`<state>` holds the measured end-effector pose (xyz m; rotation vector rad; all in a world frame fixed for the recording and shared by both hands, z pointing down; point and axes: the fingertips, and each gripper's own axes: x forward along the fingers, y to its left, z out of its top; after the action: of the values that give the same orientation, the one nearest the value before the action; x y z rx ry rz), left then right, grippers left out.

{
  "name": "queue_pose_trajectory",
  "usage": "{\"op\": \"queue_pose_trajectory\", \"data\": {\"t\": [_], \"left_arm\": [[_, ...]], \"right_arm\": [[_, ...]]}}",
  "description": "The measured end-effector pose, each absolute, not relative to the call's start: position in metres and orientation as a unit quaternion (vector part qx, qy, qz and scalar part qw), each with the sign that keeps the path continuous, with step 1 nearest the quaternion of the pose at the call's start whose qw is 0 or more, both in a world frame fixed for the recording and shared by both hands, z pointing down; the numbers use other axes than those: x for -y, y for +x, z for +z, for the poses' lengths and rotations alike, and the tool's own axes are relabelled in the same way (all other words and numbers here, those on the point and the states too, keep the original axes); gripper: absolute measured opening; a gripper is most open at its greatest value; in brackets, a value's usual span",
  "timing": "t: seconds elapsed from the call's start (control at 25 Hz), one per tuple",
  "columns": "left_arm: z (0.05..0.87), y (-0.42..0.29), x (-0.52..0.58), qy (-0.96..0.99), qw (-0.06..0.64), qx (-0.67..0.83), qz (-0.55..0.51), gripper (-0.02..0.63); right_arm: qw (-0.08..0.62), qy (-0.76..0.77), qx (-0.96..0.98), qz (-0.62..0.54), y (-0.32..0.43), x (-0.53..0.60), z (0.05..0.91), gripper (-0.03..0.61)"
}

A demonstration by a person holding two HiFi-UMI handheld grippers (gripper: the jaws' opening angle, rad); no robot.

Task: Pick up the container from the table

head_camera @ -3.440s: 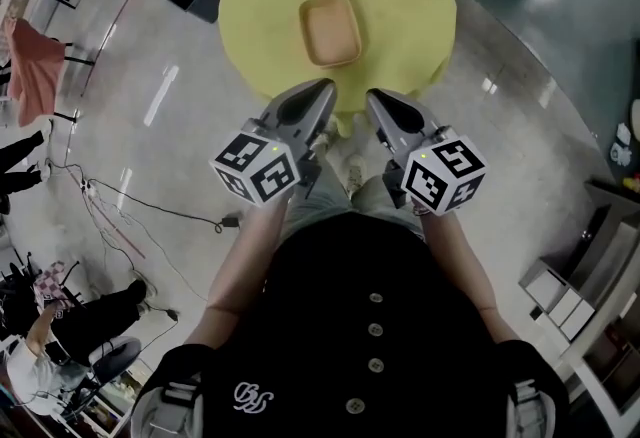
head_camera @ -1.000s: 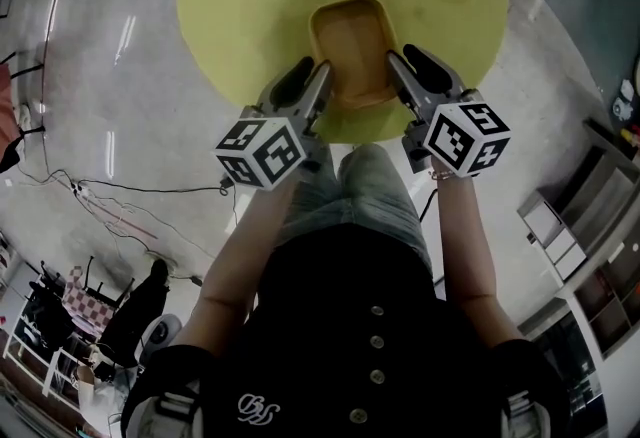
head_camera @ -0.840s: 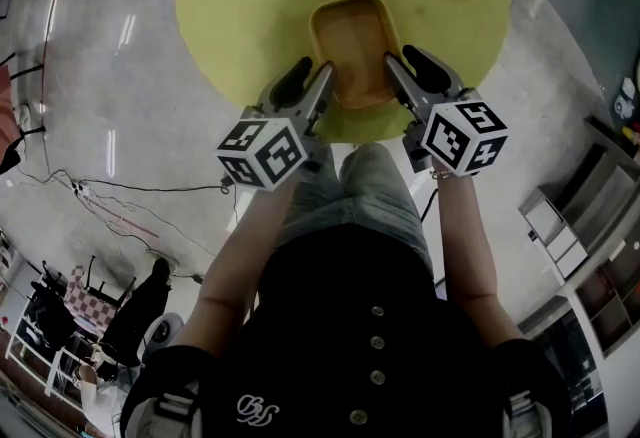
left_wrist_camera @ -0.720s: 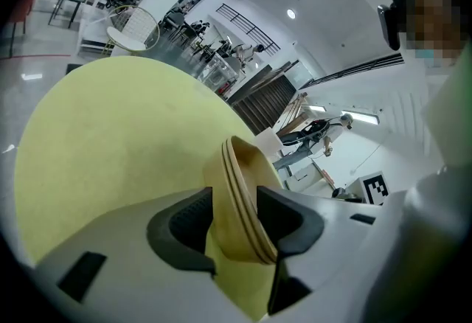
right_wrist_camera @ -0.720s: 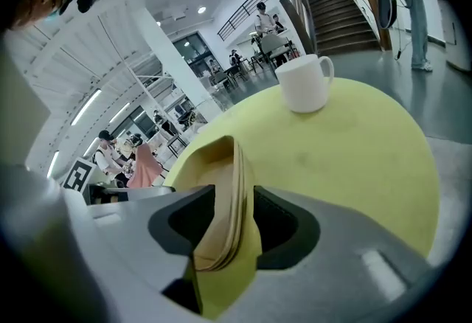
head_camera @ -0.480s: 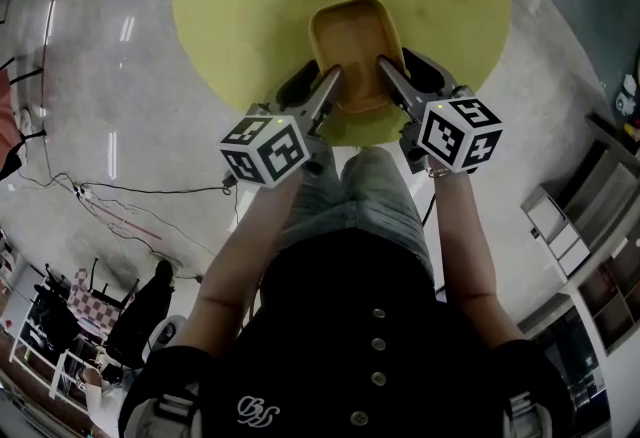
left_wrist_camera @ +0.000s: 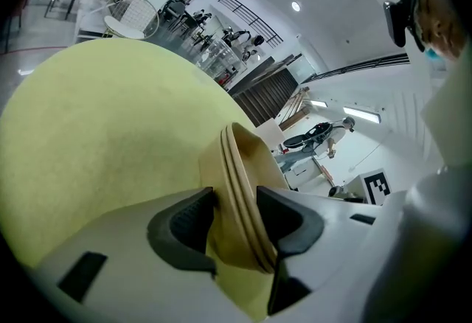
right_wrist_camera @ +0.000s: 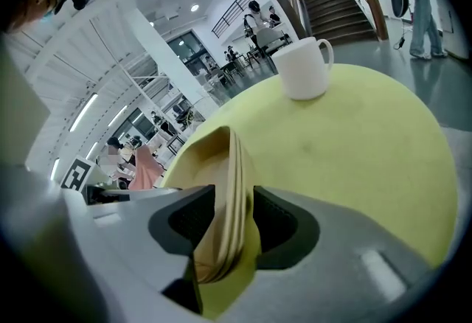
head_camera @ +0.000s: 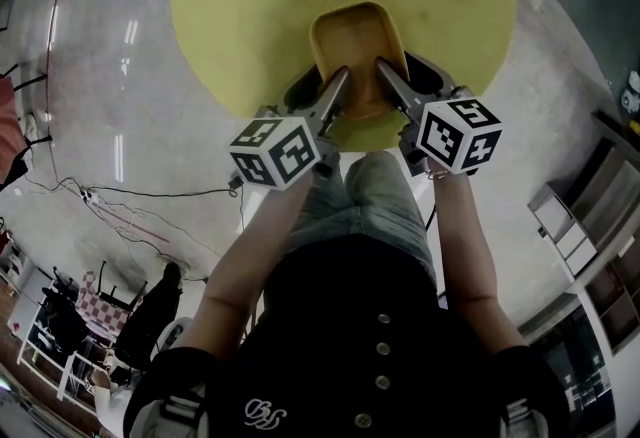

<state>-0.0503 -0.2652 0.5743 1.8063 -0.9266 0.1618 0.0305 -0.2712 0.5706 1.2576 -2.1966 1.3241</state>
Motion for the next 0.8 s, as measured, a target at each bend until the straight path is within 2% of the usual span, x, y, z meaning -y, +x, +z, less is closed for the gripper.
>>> {"op": "queue_pose_trajectory", "data": {"t": [0.2,0.36,0.8], "left_arm": [[0.5751,-0.0492,0.2654,0.752,0.527,0.389,0.072,0.172],[0.5763,-0.0508,0.2658,0.752,0.531,0.384,0.072,0.172],[0.5759,-0.0524,0.2748,0.766,0.53,0.354,0.087,0.166]], "right_arm": [[0.137,0.443,0.754,0.465,0.0324,0.2704,0.5725,0.142],[0.136,0.451,0.745,0.472,0.0375,0.2691,0.5764,0.08],[0.118,0.477,0.724,0.484,0.0375,0.2689,0.5757,0.08]]}}
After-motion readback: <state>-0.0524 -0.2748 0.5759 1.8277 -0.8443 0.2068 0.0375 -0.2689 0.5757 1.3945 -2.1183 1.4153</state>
